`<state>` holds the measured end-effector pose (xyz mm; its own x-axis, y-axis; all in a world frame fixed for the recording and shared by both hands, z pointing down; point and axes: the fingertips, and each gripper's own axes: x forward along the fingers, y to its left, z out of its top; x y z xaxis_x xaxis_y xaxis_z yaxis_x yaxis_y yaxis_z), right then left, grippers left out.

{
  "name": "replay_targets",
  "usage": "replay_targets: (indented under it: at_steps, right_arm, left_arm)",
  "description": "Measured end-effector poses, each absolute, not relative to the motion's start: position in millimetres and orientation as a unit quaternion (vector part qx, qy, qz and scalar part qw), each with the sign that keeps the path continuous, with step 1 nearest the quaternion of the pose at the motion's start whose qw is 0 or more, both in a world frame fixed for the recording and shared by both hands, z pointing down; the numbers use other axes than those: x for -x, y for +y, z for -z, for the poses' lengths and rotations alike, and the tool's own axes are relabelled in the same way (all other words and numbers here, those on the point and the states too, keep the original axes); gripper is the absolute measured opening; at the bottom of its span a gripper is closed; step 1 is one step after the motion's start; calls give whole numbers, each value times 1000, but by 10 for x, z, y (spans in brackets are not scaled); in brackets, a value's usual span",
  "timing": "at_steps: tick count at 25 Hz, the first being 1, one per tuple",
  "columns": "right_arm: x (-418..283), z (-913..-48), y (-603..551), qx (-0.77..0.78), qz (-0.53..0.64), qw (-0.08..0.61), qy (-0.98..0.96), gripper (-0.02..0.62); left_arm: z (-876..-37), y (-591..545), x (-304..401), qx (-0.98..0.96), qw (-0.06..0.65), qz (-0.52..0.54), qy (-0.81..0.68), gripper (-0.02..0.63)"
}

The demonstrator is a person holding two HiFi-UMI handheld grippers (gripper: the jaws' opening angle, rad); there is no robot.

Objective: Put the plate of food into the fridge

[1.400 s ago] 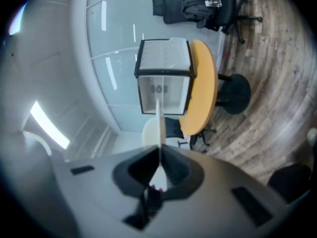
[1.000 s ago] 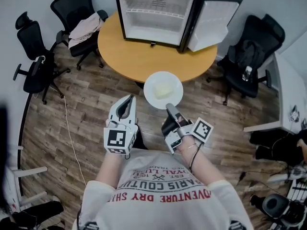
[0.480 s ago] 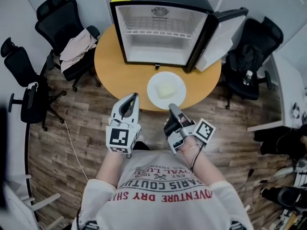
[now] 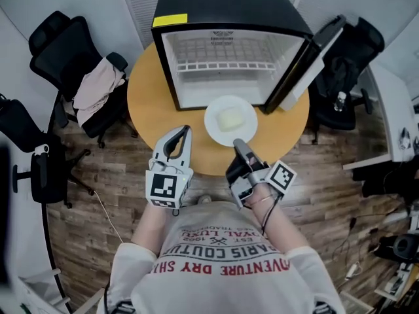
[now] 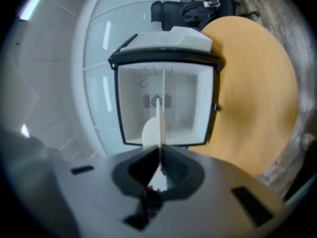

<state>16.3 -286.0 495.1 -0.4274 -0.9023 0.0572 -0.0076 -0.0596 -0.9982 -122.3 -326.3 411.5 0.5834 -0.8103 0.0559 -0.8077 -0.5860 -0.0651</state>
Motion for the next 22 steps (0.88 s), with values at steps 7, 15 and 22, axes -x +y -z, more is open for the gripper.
replay_targets:
  at_steps: [7,15,22]
  right_arm:
    - [-121,-4946,-3329,405,611,360,577,37]
    - [-177,-4893,-3886,395,615,357,581,37]
    - [-301,-4885,-4292,398,618,351,580,37]
  left_arm:
    - [-4179,-3696,1306,890,13,42,453,34]
    - [-4127,-4194,1249,885,13,37,464,34]
    - [-4115,-4554,1168,880,9,33,474,34]
